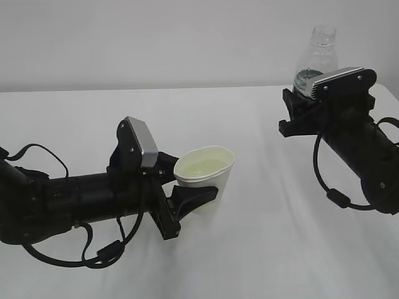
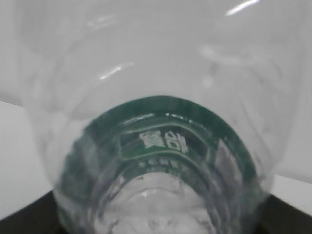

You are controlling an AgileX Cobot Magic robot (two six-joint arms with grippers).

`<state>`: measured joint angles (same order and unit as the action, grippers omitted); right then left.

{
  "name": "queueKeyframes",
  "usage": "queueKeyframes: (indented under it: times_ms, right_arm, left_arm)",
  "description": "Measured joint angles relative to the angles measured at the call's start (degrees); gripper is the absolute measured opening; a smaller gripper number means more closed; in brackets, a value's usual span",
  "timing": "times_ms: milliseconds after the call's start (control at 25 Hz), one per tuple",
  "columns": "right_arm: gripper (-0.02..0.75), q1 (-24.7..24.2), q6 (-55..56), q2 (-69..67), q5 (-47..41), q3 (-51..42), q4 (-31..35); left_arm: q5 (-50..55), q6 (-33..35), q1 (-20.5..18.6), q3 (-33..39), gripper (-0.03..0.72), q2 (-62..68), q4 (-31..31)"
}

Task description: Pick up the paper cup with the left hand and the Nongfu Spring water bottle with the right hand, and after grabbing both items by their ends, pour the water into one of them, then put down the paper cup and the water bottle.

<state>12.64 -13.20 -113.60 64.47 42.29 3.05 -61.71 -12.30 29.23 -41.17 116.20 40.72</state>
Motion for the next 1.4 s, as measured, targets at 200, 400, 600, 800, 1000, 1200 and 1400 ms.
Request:
queueKeyframes:
  times_ms: [200,400,600,800,1000,1200,1400]
  right_arm:
    - [0.456,0.0,0.13,0.0,0.0,-1.1,2.07]
    - [0.456,0.0,1.42,0.0,0.0,-2.41,3.38]
    - [0.456,0.0,2.47,0.0,0.0,-2.74,4.76]
    - [0.456,0.0,3.64,0.09,-0.52,-2.82,5.36]
    - [0.456,0.0,3.86,0.09,-0.92,-2.82,5.55]
    - [0.456,0.0,3.99,0.09,-1.7,-2.82,5.55]
    - [0.456,0.0,3.99,0.09,-2.03,-2.82,5.6]
  left_arm:
    - [0.0,0.0,0.0,0.0,0.411,0.0,-0.11]
    - [0.0,0.0,0.0,0.0,0.412,0.0,-0.11]
    - [0.0,0.0,0.0,0.0,0.411,0.0,-0.24]
    - [0.0,0.0,0.0,0.0,0.411,0.0,-1.38]
    - [-0.24,0.0,0.0,0.0,0.411,0.0,-2.56]
    - [-1.48,0.0,0.0,0.0,0.411,0.0,-4.43]
    - [-2.19,0.0,0.0,0.0,0.411,0.0,-6.38]
